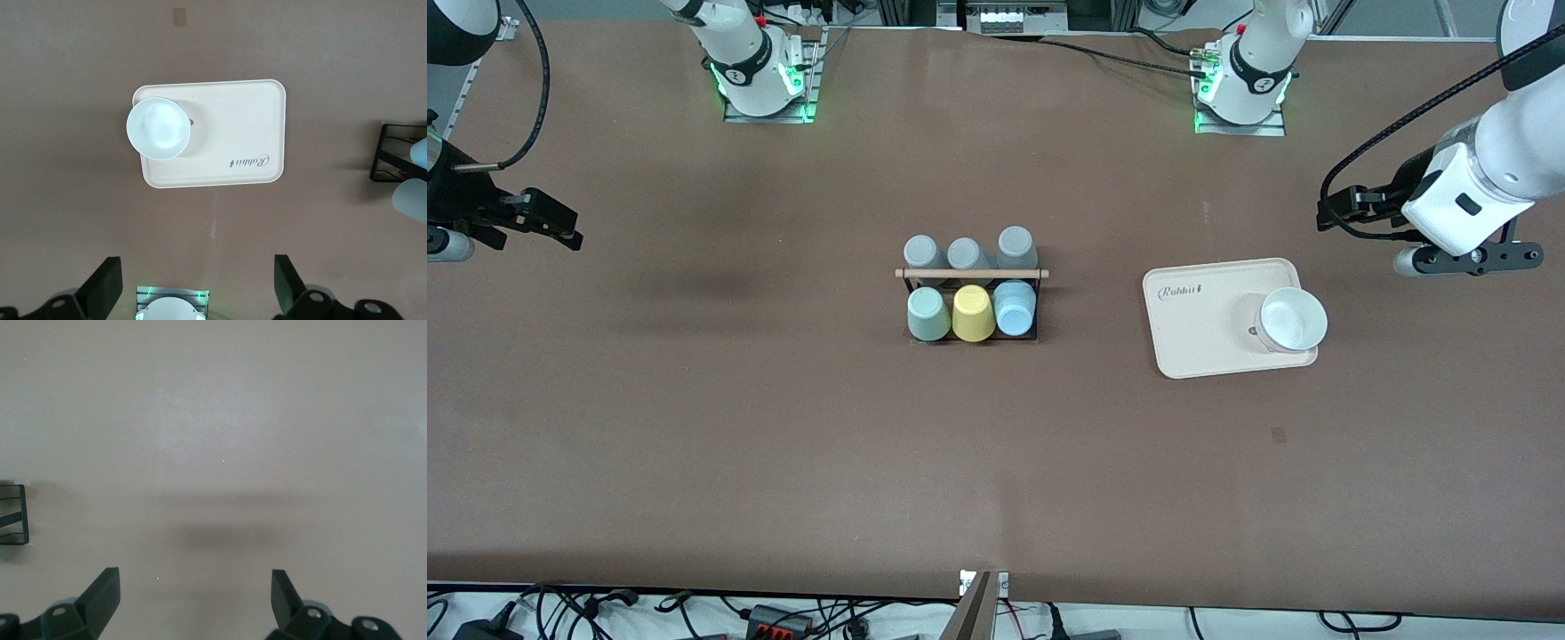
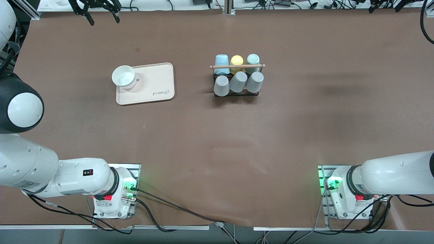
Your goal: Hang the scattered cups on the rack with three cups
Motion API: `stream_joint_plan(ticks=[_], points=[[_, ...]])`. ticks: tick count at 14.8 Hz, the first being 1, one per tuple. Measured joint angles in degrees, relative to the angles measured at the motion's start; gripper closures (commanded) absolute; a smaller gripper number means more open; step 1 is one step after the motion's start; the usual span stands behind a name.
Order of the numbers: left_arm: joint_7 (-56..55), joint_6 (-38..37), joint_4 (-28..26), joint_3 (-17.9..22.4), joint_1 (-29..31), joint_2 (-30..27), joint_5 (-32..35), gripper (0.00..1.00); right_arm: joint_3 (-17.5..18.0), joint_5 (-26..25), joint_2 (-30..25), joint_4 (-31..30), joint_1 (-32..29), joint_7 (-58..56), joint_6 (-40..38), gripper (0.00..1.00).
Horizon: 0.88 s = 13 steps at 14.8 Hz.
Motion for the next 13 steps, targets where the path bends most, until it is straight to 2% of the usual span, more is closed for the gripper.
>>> stream_joint_plan(ticks=[13], points=[[0.1,0.0,0.0,0.0,0.0,0.0,0.0,0.00,0.6,1.1,0.0,0.0,-1.0,0.0,0.1,0.00]])
